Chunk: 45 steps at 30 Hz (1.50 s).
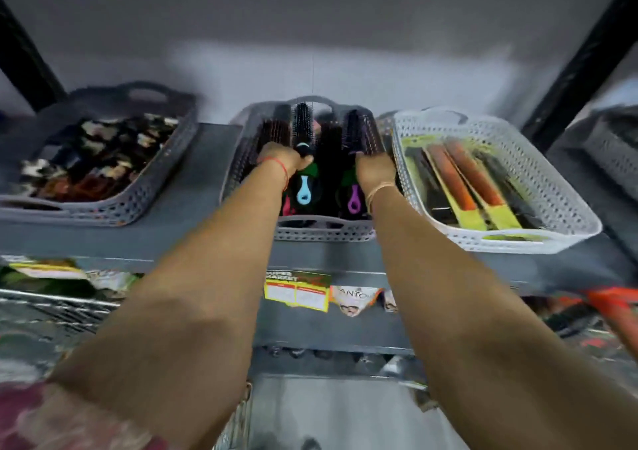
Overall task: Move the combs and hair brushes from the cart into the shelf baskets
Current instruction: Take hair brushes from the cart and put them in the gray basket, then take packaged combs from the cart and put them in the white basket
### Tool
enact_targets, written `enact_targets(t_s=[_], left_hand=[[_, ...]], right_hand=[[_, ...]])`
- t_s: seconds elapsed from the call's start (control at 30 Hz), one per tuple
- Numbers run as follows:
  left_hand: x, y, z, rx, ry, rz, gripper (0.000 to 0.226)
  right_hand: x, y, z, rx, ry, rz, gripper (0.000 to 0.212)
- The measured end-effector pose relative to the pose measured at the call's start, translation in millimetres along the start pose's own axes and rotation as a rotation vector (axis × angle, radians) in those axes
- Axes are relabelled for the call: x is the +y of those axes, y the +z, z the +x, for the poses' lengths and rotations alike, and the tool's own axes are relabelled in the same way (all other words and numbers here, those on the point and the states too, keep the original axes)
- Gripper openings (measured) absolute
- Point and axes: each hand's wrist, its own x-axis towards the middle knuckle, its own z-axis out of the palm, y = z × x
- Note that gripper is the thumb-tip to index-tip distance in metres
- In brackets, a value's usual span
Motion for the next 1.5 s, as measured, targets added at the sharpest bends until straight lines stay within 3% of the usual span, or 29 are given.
enact_targets(t_s=[0.2,0.37,0.47,0.67,0.87,0.93,1.03,1.2,1.33,1.5], left_hand=[[-4.0,11.4,-9.0,0.083,0.068,0.343,0.068],[-11.0,-6.9,-24.8,0.085,0.126,0.199,0.068],[-21.9,-40.9,-32.9,0.307,0.176,-0.018,0.049],[-93.6,-136.4,-49.8,0.708,0.113,-0.275,0.047],[-246.0,-196.3,-67.8,0.943,-0.060,-0.416,0.029],[-300.9,-201.0,-77.7,0.978,-0.183,-0.438,0.025],[-383.8,-185.2,-93.0,0.944,-0.468,-0.449,0.039],[-491.1,-128.1,-106.1,0.706,-0.942,-0.426,0.052],[-548.4,-90.4,-109.4,0.628,-1.243,-0.311,0.049],[-571.0,-76.7,-113.0,0.726,-1.461,-0.384,0.040]], right_hand=[[9.5,7.2,1.2,-0.123,-0.022,-0.175,0.048],[0.1,5.5,-9.2,0.025,-0.074,-0.194,0.052],[-38.6,14.7,-30.7,0.146,-0.321,-0.203,0.054],[-114.2,127.2,-129.5,-0.147,-0.714,0.144,0.041],[-70.9,259.9,-241.2,-0.473,-0.814,0.168,0.033],[-34.5,293.0,-265.6,-0.588,-0.795,0.081,0.030],[32.2,332.7,-287.7,-0.775,-0.711,-0.154,0.033],[144.3,368.4,-294.2,-0.964,-0.366,-0.743,0.054],[217.7,375.8,-292.8,-0.945,0.046,-0.826,0.049],[247.6,384.5,-294.0,-0.803,0.099,-0.981,0.064]])
